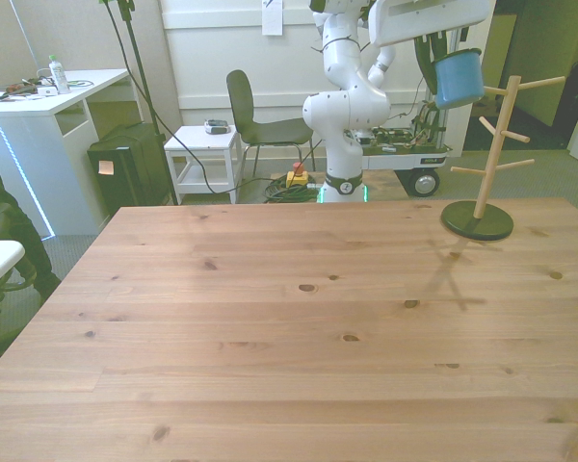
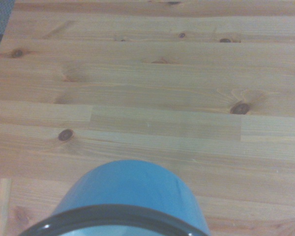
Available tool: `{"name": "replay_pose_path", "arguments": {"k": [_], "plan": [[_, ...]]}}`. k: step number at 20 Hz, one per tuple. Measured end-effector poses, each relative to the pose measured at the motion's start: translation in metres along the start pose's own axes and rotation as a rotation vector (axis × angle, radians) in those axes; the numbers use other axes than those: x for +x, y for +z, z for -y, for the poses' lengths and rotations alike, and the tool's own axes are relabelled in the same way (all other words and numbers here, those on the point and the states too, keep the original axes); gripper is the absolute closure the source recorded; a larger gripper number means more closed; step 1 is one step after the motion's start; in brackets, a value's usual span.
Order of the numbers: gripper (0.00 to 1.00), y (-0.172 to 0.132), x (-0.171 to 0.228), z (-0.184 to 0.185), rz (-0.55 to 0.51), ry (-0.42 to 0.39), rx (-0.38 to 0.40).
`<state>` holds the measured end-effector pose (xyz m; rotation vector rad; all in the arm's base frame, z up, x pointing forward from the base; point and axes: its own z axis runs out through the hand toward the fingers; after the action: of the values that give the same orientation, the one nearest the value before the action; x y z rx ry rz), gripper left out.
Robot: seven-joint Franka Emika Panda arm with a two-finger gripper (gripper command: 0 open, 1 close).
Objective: Hang the mug
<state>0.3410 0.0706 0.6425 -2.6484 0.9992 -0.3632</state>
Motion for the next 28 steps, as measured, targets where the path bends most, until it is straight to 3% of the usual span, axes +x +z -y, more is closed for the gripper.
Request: {"name": "replay_pose_path", "arguments": {"k": [20,28], "plan": [[1.0,0.012,-0.029,0.028,-0.027,-0.039,0.019],[1.0,0.044,-0.035,0.06,-0.018,-0.036,0.013]]}}
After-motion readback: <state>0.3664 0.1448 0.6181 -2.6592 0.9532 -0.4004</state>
